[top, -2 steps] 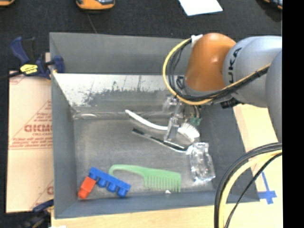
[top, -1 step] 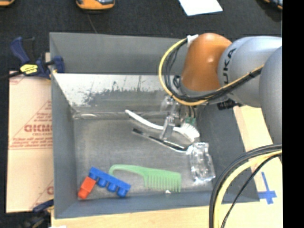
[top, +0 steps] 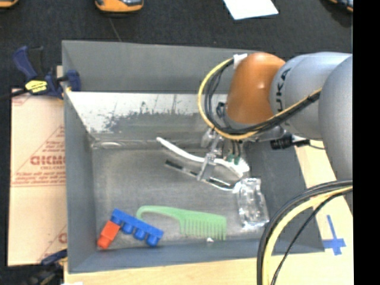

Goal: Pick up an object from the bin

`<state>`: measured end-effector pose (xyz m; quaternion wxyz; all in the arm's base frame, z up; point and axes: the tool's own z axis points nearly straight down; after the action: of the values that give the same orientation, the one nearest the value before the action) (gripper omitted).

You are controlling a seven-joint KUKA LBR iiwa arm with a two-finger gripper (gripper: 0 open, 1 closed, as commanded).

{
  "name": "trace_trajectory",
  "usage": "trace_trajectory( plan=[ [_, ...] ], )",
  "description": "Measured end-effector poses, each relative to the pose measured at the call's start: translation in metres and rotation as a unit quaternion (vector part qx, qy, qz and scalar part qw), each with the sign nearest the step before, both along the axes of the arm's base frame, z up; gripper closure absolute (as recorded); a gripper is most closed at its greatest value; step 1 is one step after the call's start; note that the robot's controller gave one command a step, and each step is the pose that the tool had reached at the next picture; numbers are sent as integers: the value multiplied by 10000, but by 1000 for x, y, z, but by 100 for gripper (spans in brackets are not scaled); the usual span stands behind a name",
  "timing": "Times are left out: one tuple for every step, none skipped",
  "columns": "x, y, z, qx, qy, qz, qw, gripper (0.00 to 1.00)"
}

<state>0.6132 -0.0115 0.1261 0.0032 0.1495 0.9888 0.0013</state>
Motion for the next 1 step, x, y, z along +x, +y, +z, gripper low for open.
trace_trajectory(
  plan=[
    [14, 2, -58, 4, -36, -552, 9985, 0]
  ],
)
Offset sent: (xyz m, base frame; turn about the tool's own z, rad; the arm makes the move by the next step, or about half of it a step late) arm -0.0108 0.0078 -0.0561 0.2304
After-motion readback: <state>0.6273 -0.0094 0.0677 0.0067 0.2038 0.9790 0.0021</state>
